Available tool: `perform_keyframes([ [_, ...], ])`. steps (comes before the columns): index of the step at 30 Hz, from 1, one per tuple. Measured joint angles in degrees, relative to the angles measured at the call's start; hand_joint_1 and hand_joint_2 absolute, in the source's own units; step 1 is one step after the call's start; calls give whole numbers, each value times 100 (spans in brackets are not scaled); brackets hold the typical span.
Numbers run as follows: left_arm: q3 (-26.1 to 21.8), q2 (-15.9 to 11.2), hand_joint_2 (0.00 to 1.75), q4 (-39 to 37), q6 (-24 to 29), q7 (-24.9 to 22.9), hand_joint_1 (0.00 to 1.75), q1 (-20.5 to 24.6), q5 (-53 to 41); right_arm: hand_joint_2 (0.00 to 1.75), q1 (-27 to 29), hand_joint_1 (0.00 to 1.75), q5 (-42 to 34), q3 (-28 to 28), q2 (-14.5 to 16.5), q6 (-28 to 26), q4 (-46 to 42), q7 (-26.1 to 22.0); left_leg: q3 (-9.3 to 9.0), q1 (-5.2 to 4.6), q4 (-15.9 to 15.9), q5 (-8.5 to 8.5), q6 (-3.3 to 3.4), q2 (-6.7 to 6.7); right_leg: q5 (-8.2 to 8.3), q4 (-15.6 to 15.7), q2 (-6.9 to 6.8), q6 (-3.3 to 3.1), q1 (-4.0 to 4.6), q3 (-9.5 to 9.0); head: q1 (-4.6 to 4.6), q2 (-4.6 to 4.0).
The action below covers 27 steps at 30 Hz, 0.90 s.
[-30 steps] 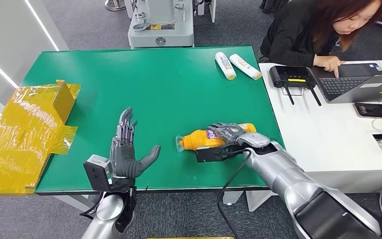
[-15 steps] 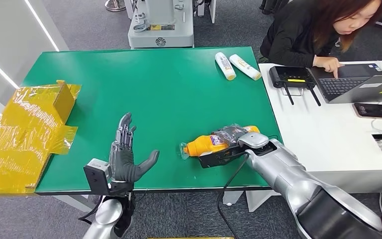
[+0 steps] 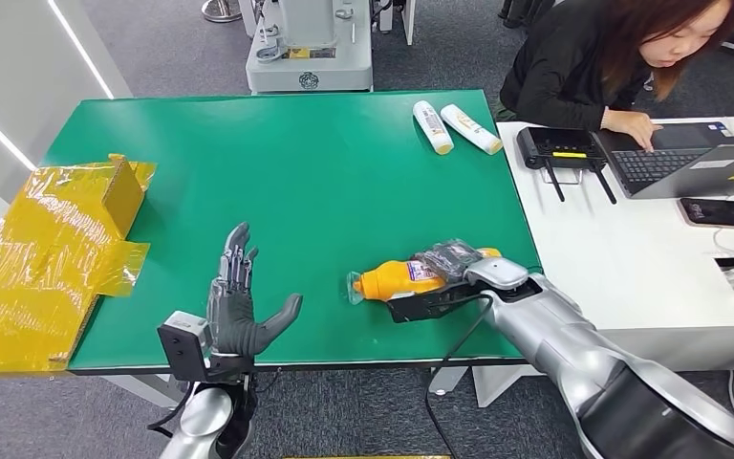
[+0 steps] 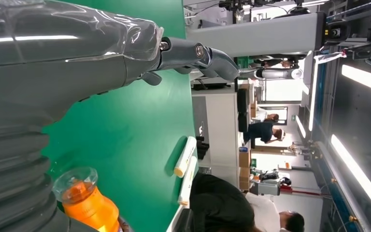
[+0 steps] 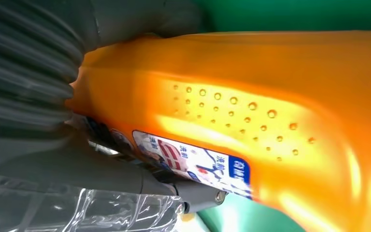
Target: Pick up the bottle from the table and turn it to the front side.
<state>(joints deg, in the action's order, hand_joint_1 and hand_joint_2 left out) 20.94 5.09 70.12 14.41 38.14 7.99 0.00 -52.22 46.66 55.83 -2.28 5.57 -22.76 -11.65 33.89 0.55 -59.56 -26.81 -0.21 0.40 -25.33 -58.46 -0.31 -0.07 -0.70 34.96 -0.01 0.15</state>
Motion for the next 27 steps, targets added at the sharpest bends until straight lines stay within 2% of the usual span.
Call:
perform_keyframes([
  [4,0,-14,175,37,35,13,0,-35,-3,175,77,175,-247,-106,-36,-197,-24,-213,0,1,0,0,0,1,0,0,1,0,0,0,-1,0],
  [10,-26,-26,175,245,147,26,0,-231,-82,175,521,175,-1381,-736,-135,-911,-482,-1123,0,3,2,-1,-1,3,-2,1,4,-1,3,2,-1,-1],
  [16,-80,-26,175,361,178,27,0,-312,-108,175,887,175,-1754,-1203,-181,-1134,-903,-1405,0,4,4,-1,-1,1,-2,0,2,-1,5,1,-1,1],
  [21,-94,-26,175,389,226,30,0,-349,-130,175,1625,175,-2518,-1659,-187,-1747,-1718,-1881,5,5,3,-1,-1,-5,-3,0,-5,-1,5,2,-1,0],
  [25,-95,-26,175,393,235,31,0,-356,-131,175,1739,175,-2587,-1716,-187,-1849,-1859,-1916,5,5,4,-2,-2,-5,-3,0,-5,-1,5,3,-2,0],
  [27,-96,-30,175,398,245,38,0,-358,-141,175,2118,175,-2683,-1902,-188,-2082,-2385,-1927,9,4,6,-2,-2,-5,-6,0,-5,-2,5,8,-1,-1],
])
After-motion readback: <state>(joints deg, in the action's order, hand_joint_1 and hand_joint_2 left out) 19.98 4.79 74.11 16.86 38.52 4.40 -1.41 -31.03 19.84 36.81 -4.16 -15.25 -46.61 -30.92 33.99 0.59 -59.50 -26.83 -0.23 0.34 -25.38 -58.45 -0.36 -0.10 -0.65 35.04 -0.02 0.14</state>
